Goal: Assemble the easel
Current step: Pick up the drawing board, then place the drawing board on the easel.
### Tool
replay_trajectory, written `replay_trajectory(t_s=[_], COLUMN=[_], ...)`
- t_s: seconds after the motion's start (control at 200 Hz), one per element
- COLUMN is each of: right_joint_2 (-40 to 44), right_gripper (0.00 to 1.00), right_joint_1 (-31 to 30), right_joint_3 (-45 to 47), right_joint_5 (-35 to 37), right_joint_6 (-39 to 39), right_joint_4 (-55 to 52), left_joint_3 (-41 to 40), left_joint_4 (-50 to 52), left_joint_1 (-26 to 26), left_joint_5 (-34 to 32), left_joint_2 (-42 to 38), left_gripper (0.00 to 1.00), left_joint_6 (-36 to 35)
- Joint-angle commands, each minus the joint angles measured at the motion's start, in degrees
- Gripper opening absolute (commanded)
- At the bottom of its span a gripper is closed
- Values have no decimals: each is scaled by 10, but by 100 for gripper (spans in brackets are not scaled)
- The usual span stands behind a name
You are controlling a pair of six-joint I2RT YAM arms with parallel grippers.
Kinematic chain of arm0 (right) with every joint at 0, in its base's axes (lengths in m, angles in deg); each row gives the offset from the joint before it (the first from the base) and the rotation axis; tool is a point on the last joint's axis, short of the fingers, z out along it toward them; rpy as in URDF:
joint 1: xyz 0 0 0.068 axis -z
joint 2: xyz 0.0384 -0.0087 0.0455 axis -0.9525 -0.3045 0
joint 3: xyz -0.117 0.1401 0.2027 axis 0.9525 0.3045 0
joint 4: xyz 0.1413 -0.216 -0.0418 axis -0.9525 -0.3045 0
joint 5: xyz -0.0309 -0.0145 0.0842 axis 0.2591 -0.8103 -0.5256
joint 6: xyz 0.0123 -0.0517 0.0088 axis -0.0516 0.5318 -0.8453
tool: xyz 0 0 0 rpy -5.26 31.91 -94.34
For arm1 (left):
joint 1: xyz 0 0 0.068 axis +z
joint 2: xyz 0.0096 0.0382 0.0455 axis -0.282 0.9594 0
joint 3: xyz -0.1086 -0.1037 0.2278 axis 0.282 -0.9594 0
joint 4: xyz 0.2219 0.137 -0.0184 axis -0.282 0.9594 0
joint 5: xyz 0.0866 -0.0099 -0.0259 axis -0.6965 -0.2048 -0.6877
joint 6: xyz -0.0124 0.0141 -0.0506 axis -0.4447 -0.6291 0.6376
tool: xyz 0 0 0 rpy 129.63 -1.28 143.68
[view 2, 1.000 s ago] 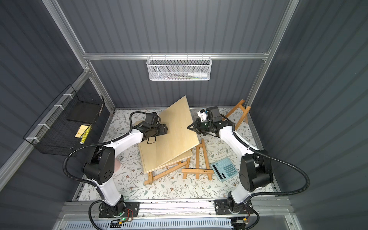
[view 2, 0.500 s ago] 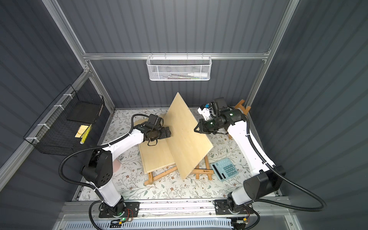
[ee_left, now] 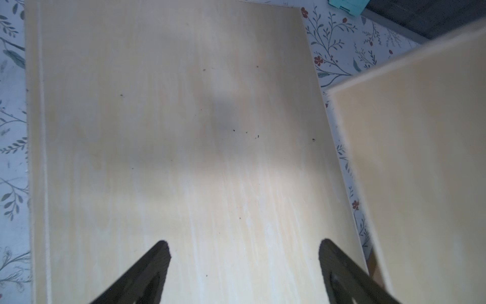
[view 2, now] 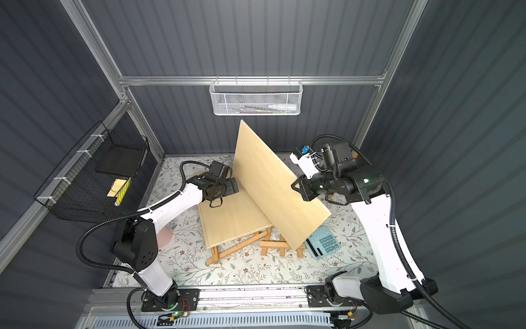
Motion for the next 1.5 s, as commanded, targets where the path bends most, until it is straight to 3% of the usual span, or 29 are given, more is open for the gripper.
replay_trajectory(t_s=[0.0,0.285,0.45,0.64,0.72,0.815,1.041,1.496], right_joint_2=[1,4,17,7,3,-10,-73,-100], right_gripper=[0,0,0,0,0,0,0,0], right_joint_1=[35,112,201,254,283,307,334,334], right_joint_3=[-50,-40,-39,-42,-48,-64,-137,-103], right_joint_5=[15,108,50,28,-27,-46,-20,95], right_joint_6=[44,87,78,85,83,88,137,159], right_joint_4=[74,63,93,110,129,144,111,157], left_joint_3=[5,2,12,16,13,10,-3,-9], left_joint_4=[33,63,71,76,76,77,76,77], left_joint_1=[6,9,10,10,10,10,11,10], left_joint_5=[-34,-64,-64,-58,-57,-60,-67,-58], left_joint_2=[-24,-31,-8,6,5,1,-8,-8], left_gripper=[91,90,89,89,89,89,89,89], left_joint_6=[22,30,33,34,33,33,40,45])
